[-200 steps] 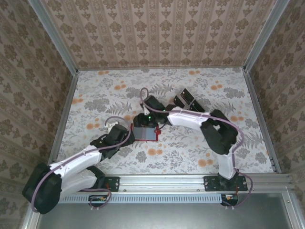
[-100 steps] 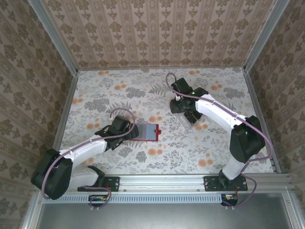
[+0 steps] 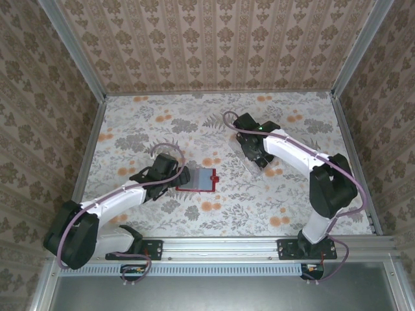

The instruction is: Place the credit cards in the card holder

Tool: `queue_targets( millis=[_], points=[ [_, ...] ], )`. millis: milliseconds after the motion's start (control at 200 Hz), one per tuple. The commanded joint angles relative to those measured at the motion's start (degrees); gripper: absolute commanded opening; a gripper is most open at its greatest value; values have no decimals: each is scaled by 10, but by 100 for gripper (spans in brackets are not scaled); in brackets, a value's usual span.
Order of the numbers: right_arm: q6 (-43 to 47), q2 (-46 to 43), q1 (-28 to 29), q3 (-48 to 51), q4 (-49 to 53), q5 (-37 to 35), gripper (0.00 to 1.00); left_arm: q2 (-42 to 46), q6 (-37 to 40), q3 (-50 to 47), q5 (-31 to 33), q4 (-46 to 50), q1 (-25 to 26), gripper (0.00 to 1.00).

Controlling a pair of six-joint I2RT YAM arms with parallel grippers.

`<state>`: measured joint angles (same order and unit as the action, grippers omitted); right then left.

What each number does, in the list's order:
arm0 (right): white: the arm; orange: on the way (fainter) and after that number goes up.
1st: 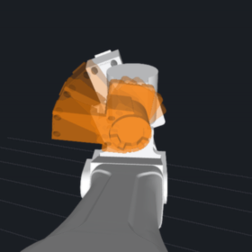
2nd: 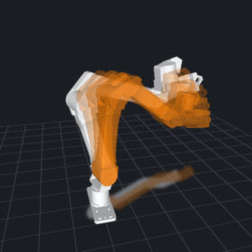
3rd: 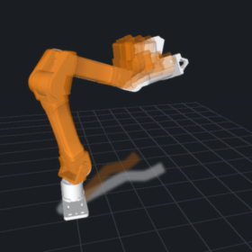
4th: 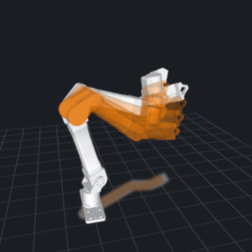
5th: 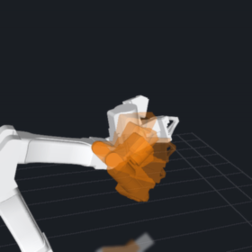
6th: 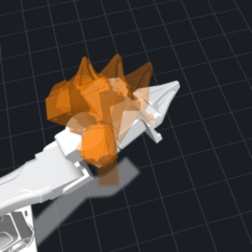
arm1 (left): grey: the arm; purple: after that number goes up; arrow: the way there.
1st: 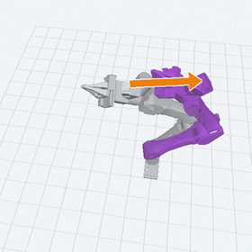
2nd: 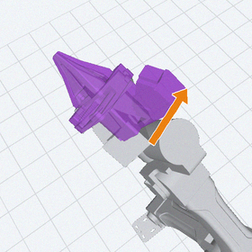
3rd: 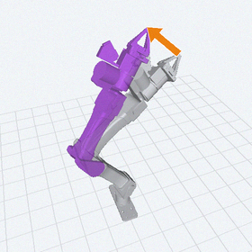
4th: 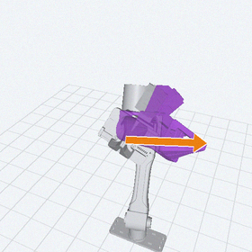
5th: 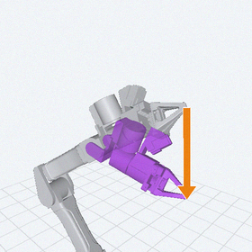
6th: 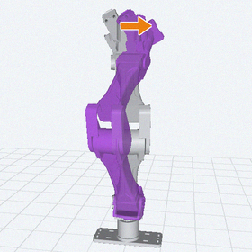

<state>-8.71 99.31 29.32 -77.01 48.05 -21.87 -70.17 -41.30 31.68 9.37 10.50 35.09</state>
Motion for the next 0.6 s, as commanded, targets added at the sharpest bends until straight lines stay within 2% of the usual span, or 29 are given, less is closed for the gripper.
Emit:
queue_targets(
  millis=[0,425,595],
  points=[
    [11,20,-4,9,11,-21,34,-6,11,15,-4,11,-5,100],
    [9,54,-6,18,-1,-26,33,-12,8,7,-6,3,-5,100],
    [4,32,-5,25,-7,-29,33,-14,8,6,-7,1,-5,100]
  ],
)
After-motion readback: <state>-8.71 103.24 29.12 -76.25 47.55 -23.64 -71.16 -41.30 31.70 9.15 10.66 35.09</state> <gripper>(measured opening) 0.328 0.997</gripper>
